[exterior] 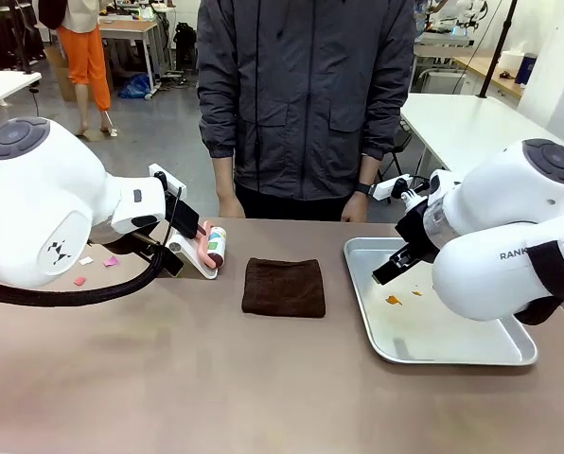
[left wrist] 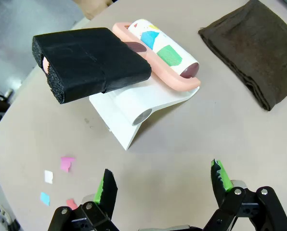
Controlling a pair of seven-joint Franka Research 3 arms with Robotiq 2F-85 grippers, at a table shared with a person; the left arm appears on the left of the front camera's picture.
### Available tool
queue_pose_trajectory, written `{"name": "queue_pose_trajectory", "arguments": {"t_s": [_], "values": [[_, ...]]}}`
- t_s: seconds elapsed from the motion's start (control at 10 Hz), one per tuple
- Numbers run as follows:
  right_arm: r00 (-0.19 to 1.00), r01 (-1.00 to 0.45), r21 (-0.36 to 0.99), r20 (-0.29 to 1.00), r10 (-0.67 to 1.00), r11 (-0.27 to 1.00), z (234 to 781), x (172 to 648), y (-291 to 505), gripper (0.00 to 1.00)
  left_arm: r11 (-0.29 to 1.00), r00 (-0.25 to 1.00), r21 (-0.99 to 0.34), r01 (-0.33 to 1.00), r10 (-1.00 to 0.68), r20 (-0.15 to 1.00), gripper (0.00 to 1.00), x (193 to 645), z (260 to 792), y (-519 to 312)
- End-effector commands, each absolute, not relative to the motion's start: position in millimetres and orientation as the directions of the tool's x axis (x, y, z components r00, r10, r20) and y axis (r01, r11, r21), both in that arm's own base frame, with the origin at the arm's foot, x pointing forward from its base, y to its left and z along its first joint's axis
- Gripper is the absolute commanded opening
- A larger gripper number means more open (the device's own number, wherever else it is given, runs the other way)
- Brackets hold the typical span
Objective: Clean the surface of the table.
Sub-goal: Hold the Lint Roller with your left hand and the towel with your right hand.
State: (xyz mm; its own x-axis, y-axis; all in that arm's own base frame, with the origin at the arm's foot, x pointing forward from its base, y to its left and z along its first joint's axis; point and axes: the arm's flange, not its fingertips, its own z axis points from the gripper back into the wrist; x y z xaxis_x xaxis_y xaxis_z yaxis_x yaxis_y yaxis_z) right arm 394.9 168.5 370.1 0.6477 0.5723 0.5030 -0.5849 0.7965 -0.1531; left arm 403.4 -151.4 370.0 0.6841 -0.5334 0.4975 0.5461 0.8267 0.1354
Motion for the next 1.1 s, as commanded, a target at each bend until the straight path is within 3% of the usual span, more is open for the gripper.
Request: {"name": "queue_pose_trajectory", "arguments": {"t_s": [0.0, 0.2, 0.4, 0.5, 0.7, 0.9, 1.0], "values": [[0.722, -0.564, -0.067, 0.444, 0.531, 0.823, 379, 390, 162, 1.0, 0.836, 0.717, 0.025, 0.548, -0.485, 0.5, 1.0, 396, 379, -146], [0.878, -0.436, 0.235, 0.323, 0.353, 0.869, 404, 377, 144, 1.0, 0.881, 0.861, -0.185, 0.436, -0.349, 0.369, 1.0, 383, 397, -129], [0.926, -0.354, 0.404, 0.276, 0.257, 0.843, 424, 359, 118, 1.0, 0.885, 0.913, -0.28, 0.371, -0.292, 0.286, 1.0, 363, 415, -118], [0.929, -0.358, 0.504, 0.272, 0.249, 0.786, 432, 346, 102, 1.0, 0.81, 0.88, -0.367, 0.458, -0.355, 0.315, 1.0, 348, 430, -104], [0.943, -0.315, 0.675, 0.301, 0.141, 0.667, 442, 314, 56, 1.0, 0.72, 0.828, -0.459, 0.521, -0.298, 0.475, 1.0, 312, 466, -48], [0.934, -0.302, 0.767, 0.356, 0.016, 0.566, 436, 276, 21, 1.0, 0.595, 0.795, -0.59, 0.546, -0.144, 0.589, 1.0, 284, 474, 23], [0.93, -0.285, 0.794, 0.364, -0.044, 0.536, 433, 261, 6, 1.0, 0.548, 0.811, -0.673, 0.497, -0.016, 0.585, 1.0, 276, 460, 58]]}}
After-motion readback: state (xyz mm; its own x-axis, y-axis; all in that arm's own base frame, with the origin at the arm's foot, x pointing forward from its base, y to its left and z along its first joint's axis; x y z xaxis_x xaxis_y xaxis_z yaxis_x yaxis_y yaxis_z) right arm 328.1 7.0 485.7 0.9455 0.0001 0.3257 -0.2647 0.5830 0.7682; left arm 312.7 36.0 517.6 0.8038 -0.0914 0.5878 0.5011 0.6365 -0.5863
